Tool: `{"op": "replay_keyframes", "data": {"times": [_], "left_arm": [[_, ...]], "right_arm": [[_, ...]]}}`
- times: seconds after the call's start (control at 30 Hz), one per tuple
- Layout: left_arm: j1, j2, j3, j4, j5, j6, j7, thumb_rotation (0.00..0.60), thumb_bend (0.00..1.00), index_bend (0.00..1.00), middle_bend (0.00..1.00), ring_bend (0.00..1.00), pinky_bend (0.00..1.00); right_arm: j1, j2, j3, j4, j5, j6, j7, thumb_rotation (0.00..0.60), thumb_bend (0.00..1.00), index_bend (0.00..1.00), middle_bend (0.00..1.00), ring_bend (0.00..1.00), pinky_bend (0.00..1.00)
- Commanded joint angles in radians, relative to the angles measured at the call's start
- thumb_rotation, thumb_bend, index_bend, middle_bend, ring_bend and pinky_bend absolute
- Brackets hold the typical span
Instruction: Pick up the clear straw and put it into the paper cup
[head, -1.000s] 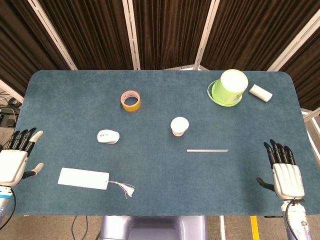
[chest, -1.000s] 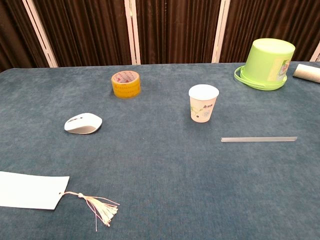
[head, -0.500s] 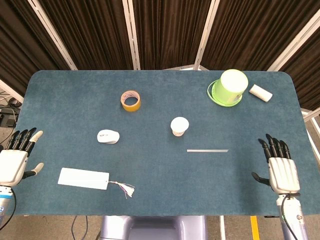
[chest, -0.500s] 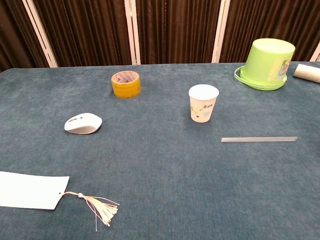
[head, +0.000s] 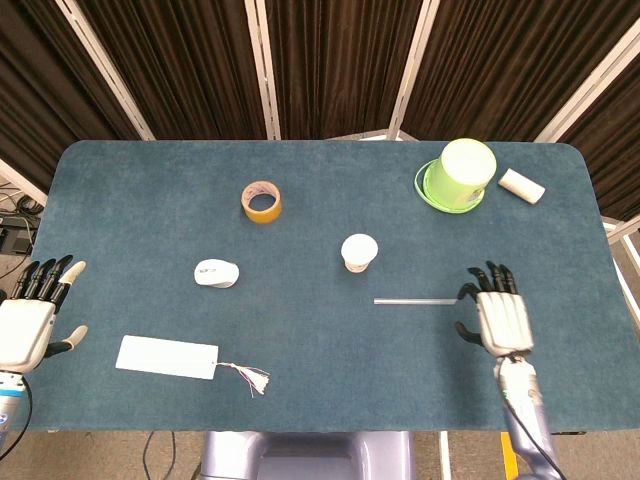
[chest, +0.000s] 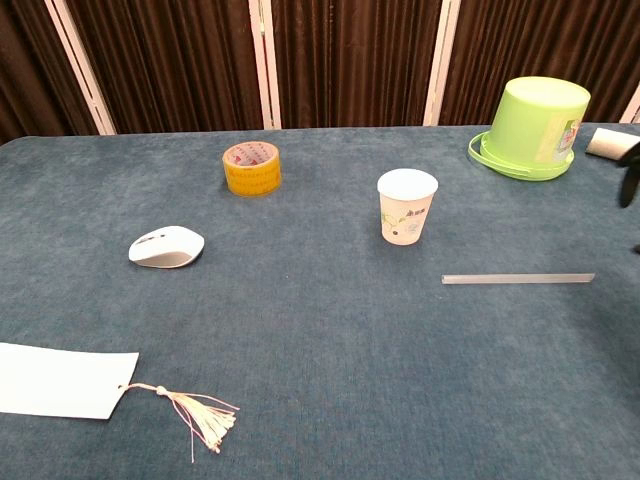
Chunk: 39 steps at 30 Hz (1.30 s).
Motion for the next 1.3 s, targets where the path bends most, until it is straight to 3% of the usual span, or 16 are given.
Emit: {"op": "replay_keyframes", "data": {"times": [0.03,0.53,0.8,1.3], "left_arm": [[0.000,0.000,0.000,0.001,0.001,0.000,-0.002,0.600,0.25,0.00,0.00,0.00,0.00],[-0.004,0.004,0.000,0.002,0.000,-0.007,-0.012,0.600,0.25,0.00,0.00,0.00,0.00],[-0.004,0.004,-0.001,0.000,-0.001,-0.008,-0.011,0.600,0.25,0.00,0.00,0.00,0.00],[-0.006,0.006,-0.001,0.000,-0.001,-0.011,-0.014,0.600,0.25,0.00,0.00,0.00,0.00]], "right_arm": [[0.055,-0.078,0.031,0.064,0.070,-0.033,-0.053,0.600,0.23,0.46,0.17,0.00,0.00],[0.145,-0.253,0.066,0.257,0.202,-0.056,-0.096,0.600,0.24,0.49,0.18,0.00,0.00],[0.164,-0.302,0.066,0.333,0.218,-0.062,-0.078,0.600,0.20,0.49,0.18,0.00,0.00],[0.199,-0.390,0.068,0.453,0.218,-0.084,-0.030,0.600,0.21,0.55,0.21,0.00,0.00]]}}
